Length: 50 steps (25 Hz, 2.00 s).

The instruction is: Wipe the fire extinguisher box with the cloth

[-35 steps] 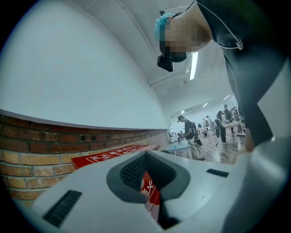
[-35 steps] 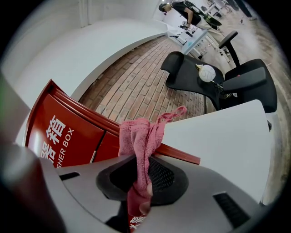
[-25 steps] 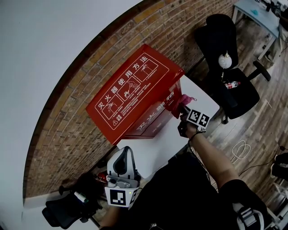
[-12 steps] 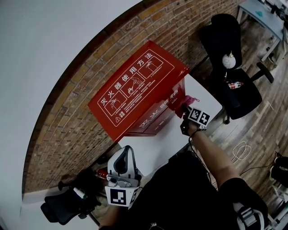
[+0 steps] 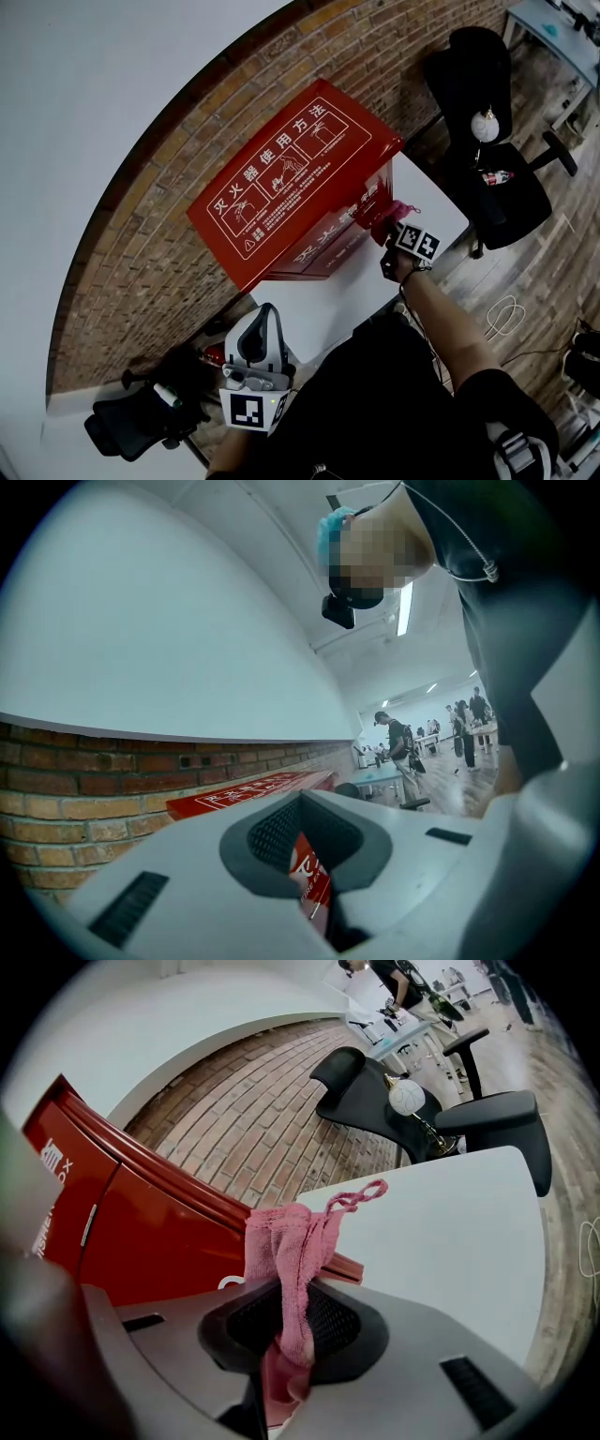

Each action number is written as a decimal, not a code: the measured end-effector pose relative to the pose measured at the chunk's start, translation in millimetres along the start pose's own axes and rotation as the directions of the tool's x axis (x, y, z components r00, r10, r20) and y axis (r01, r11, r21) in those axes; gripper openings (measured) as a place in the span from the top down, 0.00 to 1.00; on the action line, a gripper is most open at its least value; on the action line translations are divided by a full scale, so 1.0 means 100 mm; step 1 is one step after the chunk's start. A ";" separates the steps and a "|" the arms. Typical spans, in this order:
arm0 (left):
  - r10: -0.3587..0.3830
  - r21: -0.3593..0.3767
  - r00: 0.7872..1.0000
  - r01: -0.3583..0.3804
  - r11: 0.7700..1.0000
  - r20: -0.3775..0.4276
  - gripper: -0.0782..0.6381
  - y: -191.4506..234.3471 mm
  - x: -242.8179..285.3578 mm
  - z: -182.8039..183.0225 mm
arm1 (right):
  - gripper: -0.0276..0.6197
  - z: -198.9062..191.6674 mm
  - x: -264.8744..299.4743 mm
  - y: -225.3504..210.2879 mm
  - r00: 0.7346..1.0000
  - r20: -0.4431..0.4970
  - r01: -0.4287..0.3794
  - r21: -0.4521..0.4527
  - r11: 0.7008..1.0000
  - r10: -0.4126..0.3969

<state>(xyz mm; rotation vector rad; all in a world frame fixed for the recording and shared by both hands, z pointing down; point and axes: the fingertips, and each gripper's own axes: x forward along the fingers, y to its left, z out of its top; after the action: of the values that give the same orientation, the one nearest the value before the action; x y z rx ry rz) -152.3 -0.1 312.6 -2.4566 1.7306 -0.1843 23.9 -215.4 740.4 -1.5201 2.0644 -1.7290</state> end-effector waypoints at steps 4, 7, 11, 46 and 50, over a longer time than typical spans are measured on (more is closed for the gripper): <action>0.004 0.001 1.000 -0.004 1.000 -0.004 0.84 -0.01 0.00 0.00 | 0.84 -0.04 0.03 -0.06 1.000 -0.008 0.011 0.022 1.000 -0.010; 0.006 -0.006 1.000 -0.006 1.000 -0.010 0.84 -0.01 0.02 0.01 | 0.84 -0.05 0.07 -0.10 1.000 -0.008 0.019 0.032 0.999 -0.018; 0.016 -0.021 1.000 -0.017 1.000 -0.023 0.84 -0.02 0.04 0.00 | 0.84 -0.10 0.12 -0.16 0.999 -0.017 0.035 0.039 0.999 -0.034; 0.126 0.008 0.989 -0.126 0.992 -0.075 0.84 0.08 -0.12 -0.17 | 0.84 -0.40 0.49 -0.86 0.961 -0.152 0.243 0.082 0.966 -0.229; 0.134 0.007 0.988 -0.133 0.991 -0.075 0.84 0.10 -0.13 -0.18 | 0.84 -0.40 0.53 -0.87 0.962 -0.154 0.242 0.101 0.965 -0.226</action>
<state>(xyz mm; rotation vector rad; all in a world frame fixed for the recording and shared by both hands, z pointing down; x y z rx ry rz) -169.5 8.2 328.5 -2.3502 1.9166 -0.2684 27.7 -214.1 849.5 -1.7117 1.8628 -2.0577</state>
